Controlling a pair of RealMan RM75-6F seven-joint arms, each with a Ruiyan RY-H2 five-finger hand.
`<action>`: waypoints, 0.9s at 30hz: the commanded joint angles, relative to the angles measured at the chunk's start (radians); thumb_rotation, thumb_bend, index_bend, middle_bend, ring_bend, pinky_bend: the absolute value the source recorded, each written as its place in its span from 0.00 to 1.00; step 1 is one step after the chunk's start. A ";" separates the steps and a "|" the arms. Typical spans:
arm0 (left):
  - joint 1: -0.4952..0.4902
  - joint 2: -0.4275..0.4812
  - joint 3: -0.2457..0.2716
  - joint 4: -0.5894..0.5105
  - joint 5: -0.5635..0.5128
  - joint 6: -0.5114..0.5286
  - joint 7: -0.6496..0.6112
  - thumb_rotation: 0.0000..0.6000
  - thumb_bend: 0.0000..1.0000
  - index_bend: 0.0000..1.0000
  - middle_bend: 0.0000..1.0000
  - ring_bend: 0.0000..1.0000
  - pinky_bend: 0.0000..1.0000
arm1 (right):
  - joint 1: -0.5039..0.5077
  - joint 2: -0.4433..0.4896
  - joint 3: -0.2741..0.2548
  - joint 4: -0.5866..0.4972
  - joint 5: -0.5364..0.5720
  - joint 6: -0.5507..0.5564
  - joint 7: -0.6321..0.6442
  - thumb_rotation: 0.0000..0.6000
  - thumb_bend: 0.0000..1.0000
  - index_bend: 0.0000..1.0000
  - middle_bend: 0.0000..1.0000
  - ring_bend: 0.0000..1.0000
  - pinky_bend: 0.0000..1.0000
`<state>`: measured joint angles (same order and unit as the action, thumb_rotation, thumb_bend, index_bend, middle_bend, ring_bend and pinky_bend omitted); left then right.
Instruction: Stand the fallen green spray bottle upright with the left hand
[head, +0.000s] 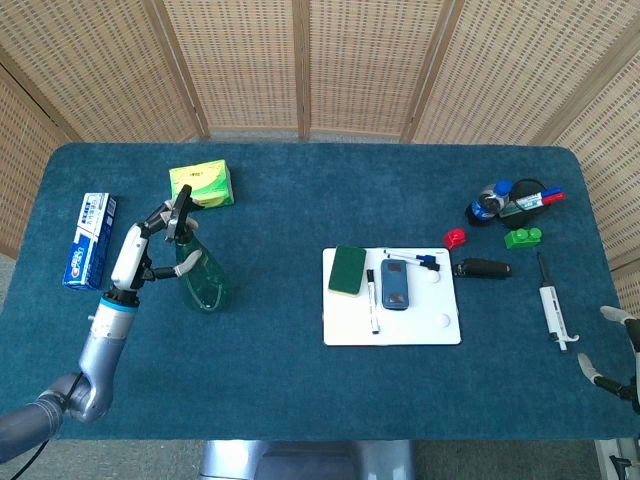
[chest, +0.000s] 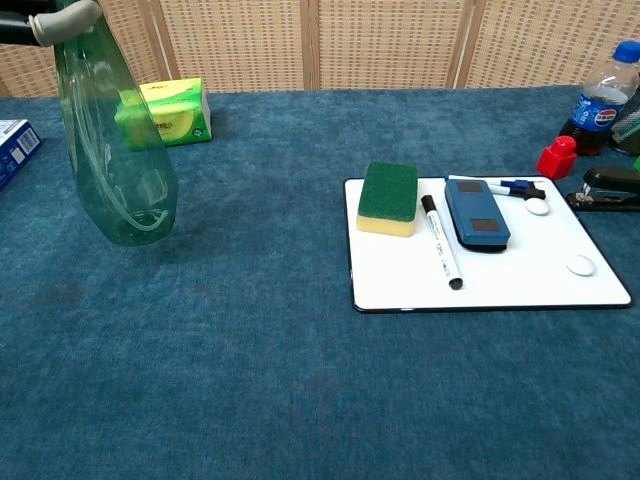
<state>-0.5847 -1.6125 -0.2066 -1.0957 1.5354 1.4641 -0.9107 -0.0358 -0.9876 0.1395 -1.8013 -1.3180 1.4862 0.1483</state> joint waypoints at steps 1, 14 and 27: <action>0.010 -0.040 0.012 0.049 0.021 0.038 -0.023 1.00 0.43 0.43 0.42 0.45 0.64 | 0.001 -0.001 0.000 0.000 0.001 -0.001 0.000 1.00 0.31 0.24 0.30 0.02 0.06; 0.035 -0.151 0.060 0.214 0.062 0.115 -0.051 1.00 0.43 0.43 0.42 0.43 0.59 | 0.004 -0.001 -0.001 0.002 0.005 -0.004 0.005 1.00 0.31 0.24 0.30 0.02 0.06; 0.064 -0.190 0.073 0.274 0.070 0.183 -0.070 0.85 0.42 0.39 0.37 0.37 0.54 | 0.003 0.000 -0.003 0.002 -0.002 0.003 0.012 1.00 0.31 0.24 0.30 0.02 0.06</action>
<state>-0.5226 -1.8025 -0.1358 -0.8229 1.6038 1.6455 -0.9818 -0.0333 -0.9878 0.1365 -1.7998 -1.3198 1.4895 0.1600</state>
